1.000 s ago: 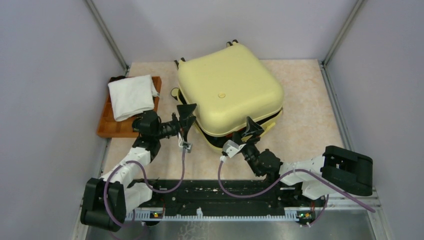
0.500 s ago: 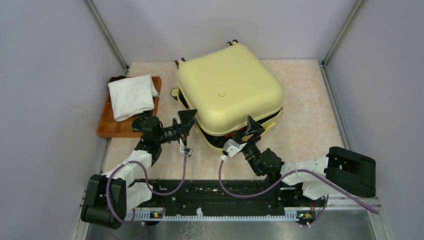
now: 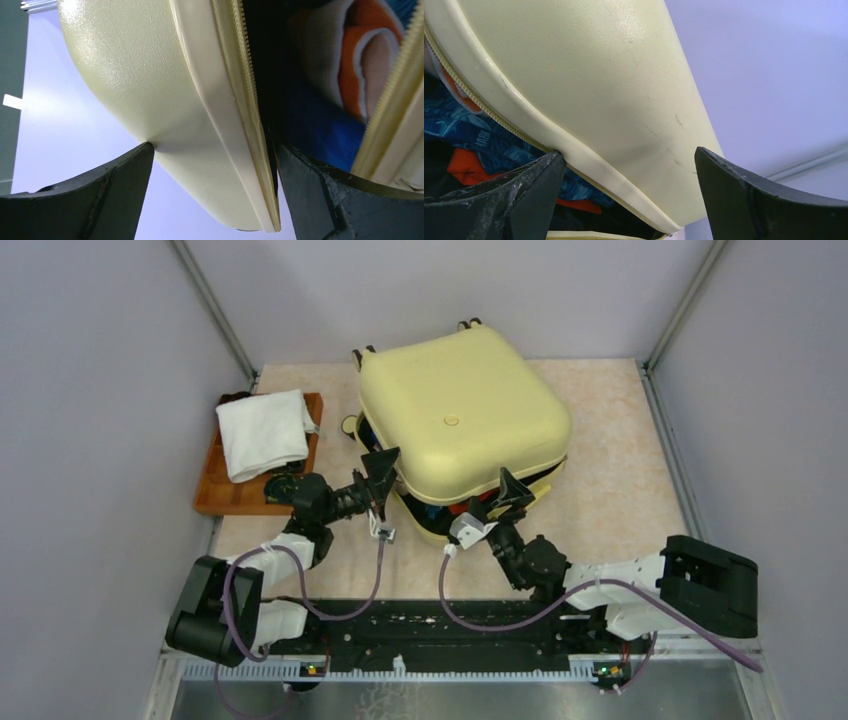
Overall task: Pack the luggage
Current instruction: Zip the luggage at the center of the board.
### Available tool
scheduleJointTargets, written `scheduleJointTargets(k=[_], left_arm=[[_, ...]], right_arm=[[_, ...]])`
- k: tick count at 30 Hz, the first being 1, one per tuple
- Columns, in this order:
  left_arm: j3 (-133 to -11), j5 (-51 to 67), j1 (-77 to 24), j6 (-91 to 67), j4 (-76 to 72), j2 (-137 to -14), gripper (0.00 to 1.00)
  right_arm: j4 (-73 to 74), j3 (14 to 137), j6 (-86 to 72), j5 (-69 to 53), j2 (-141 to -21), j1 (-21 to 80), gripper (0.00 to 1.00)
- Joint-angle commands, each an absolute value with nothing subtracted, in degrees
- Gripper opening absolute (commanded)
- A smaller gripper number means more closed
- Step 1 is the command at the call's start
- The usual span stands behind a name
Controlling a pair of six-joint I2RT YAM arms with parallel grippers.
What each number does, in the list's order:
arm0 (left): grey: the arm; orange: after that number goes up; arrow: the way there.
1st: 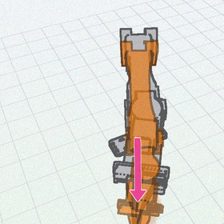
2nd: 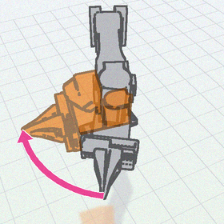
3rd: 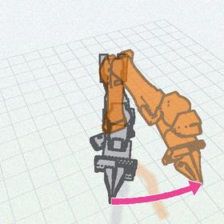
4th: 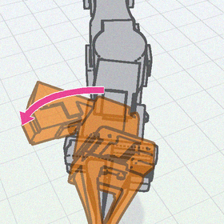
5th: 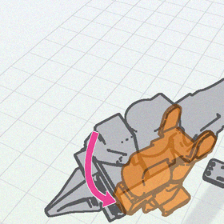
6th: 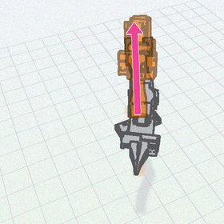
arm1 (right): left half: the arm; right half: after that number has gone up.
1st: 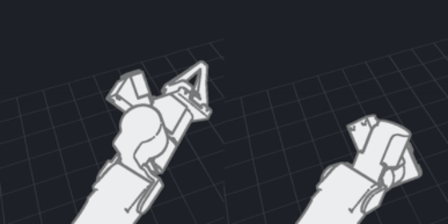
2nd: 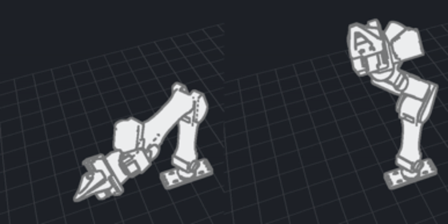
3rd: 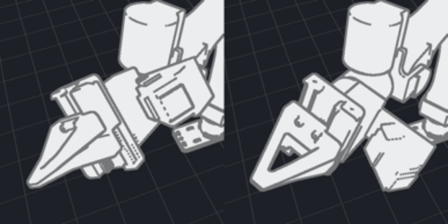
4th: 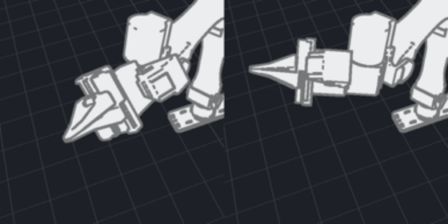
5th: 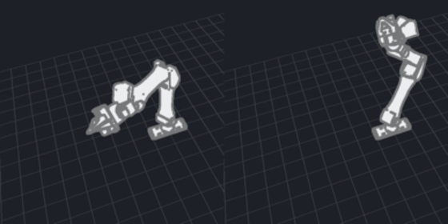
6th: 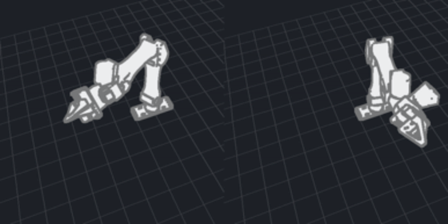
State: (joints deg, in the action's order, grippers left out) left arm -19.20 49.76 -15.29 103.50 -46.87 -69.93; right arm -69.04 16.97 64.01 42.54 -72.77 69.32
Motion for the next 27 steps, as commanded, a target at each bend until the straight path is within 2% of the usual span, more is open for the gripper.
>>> scheduleJointTargets(k=[1, 9, 12, 16, 18, 25, 27], left_arm=[[-19.2, 46.2, -18.14, 98.05, -57.31, -72.51, 0.99], [-15.36, 42.08, -18.89, 92.67, -56.27, -68.87, 0.99], [-14.41, 41.33, -18.9, 93.48, -53.88, -68.28, 0.94], [-15.12, 41.27, -18.9, 91.48, -55.16, -69.43, 0.81], [-16.34, 40.62, -19.06, 90.57, -55.3, -70.26, 0.78], [-18.68, 39.32, -19.84, 88.94, -55.66, -71.61, 0.77], [-18.68, 39.28, -19.82, 89.27, -55.55, -71.74, 0.78]], right_arm=[[-75.31, 21.69, 61.08, 40.97, -69.55, 69.26, 0.99], [-62.37, 20.26, 54.9, 44.05, -63.64, 69.26, 0.99], [-54.22, 19.12, 48.96, 47.74, -56.66, 69.25, 0.99], [-22.61, 22.51, 31.54, 46.73, -43.28, 69.23, 0.99], [-12.38, 24.03, 24.58, 47.99, -39.06, 69.24, 0.99], [11.72, 33.58, -7.11, 56.93, -33.6, 68.33, 0.99], [22.28, 38.15, -21.66, 58.04, -35.17, 61.49, 0.99]])
